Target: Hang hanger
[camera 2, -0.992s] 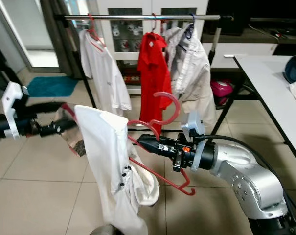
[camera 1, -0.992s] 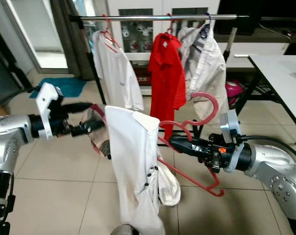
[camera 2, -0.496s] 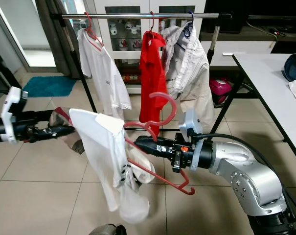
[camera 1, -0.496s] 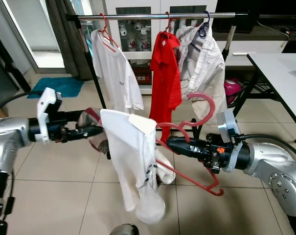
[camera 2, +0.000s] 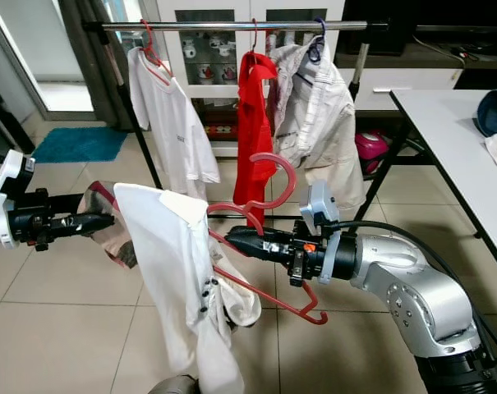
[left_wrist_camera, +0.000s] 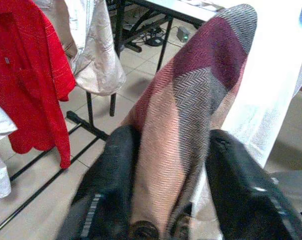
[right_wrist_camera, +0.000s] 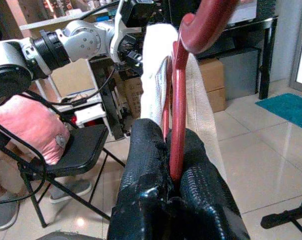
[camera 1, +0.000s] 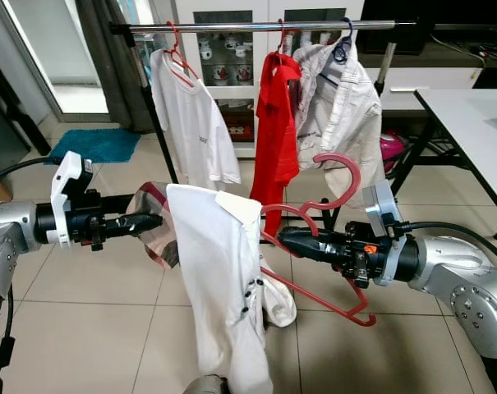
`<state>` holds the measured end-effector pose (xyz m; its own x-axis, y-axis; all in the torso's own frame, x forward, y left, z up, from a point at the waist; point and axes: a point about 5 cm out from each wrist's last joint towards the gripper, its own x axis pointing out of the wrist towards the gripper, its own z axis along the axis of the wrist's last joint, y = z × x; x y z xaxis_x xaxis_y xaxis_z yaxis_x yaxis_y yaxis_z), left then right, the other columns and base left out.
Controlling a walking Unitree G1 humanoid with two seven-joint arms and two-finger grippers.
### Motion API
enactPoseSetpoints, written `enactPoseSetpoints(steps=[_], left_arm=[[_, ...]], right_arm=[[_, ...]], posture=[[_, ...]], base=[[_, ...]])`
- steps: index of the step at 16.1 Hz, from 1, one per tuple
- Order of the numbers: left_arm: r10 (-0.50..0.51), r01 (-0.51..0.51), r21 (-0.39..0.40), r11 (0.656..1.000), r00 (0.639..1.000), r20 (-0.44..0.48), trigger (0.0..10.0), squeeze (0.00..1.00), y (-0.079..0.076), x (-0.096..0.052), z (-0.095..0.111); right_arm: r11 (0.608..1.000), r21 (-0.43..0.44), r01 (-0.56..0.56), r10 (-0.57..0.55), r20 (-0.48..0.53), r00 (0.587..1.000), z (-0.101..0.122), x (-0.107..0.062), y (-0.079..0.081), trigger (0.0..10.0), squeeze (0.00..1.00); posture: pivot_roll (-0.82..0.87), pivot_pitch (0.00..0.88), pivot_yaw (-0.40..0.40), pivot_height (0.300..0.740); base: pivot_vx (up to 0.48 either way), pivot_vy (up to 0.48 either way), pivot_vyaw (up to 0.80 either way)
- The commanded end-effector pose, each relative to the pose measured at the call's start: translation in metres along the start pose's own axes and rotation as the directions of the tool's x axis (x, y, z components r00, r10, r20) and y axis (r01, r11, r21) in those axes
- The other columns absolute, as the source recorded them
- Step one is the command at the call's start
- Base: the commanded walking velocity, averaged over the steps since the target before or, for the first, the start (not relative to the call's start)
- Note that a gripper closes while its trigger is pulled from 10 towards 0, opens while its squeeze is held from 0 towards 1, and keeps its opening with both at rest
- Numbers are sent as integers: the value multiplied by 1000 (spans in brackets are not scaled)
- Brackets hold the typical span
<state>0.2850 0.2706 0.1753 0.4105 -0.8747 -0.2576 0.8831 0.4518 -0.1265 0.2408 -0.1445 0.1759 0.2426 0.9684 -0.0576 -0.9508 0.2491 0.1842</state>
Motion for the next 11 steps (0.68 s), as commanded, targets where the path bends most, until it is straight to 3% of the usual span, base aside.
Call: enactPoseSetpoints(steps=[1,11], left_arm=[[8,-8,4,1000,999,-31,0,0,0,-6,0],[104,-104,9,995,994,15,0,0,11,-7,2]], right_arm=[[1000,-24,-13,13,14,1000,7,-1,0,10000,0],[1000,-24,-14,15,25,1000,8,-2,0,10000,0]], posture=[[-13,0,87,740],[-16,0,91,740]], base=[[0,0,0],[0,0,0]])
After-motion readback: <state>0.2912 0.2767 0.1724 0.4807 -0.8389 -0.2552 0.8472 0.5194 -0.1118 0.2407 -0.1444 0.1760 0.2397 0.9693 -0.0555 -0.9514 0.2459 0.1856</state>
